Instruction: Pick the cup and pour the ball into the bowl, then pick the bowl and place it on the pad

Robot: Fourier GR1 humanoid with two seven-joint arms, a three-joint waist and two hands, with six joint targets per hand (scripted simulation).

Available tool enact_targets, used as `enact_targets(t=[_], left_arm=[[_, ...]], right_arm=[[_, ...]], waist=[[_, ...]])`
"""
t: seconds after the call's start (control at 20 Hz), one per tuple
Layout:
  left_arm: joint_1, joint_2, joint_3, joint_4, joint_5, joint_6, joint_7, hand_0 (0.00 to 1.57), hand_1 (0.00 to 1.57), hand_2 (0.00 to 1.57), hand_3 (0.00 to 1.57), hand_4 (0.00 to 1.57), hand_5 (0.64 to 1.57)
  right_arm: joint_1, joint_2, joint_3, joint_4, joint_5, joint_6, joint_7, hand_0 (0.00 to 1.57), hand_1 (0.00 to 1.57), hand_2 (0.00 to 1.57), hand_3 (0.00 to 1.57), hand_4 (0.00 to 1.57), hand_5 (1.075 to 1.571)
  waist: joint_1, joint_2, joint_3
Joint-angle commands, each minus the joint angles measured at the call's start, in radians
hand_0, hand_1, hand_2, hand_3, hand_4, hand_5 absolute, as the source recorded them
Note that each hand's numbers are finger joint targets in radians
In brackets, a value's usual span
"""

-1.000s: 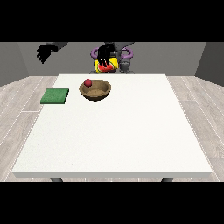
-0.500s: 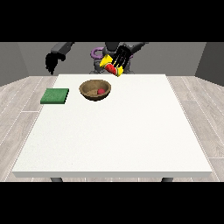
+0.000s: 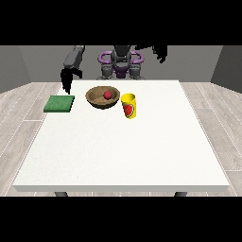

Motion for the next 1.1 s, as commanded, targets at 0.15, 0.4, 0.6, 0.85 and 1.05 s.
enact_targets(t=[0.15, 0.4, 0.6, 0.85, 1.05], left_arm=[[0.012, 0.222, 0.298, -0.011, 0.420, -0.383, -0.115, 0.00, 0.00, 0.00, 0.00, 0.32, 1.497], [-0.011, 0.359, 0.419, 0.059, 0.536, -0.528, -0.098, 0.00, 0.00, 0.00, 0.00, 0.33, 1.511], [-0.017, 0.465, 0.501, 0.135, 0.586, -0.613, -0.133, 0.00, 0.00, 0.00, 0.00, 0.30, 1.509], [-0.025, 0.489, 0.503, 0.080, 0.619, -0.608, -0.072, 0.00, 0.00, 0.00, 0.00, 0.28, 1.508], [0.073, 0.516, 0.543, 0.127, 0.632, -0.650, -0.114, 0.00, 0.00, 0.00, 0.00, 0.27, 1.507]], right_arm=[[0.015, 0.099, 0.024, -0.068, 0.029, -0.109, -0.044, 0.00, 0.00, 0.00, 0.00, 0.00, 1.569], [-0.061, 0.129, 0.026, -0.001, 0.032, -0.159, -0.069, 0.00, 0.00, 0.00, 0.00, 0.00, 1.568], [-0.104, 0.158, 0.058, 0.060, 0.056, -0.153, -0.148, 0.00, 0.00, 0.00, 0.00, 0.00, 1.569], [-0.184, 0.114, 0.007, 0.261, 0.048, -0.130, -0.256, 0.00, 0.00, 0.00, 0.00, 0.00, 1.568], [-0.184, 0.115, 0.049, 0.311, 0.069, -0.128, -0.206, 0.00, 0.00, 0.00, 0.00, 0.00, 1.570]], waist=[[0.075, 0.071, 0.0080], [0.067, 0.093, 0.0116], [0.025, 0.146, 0.0121], [0.051, 0.186, 0.0133], [0.012, 0.110, 0.0125]])
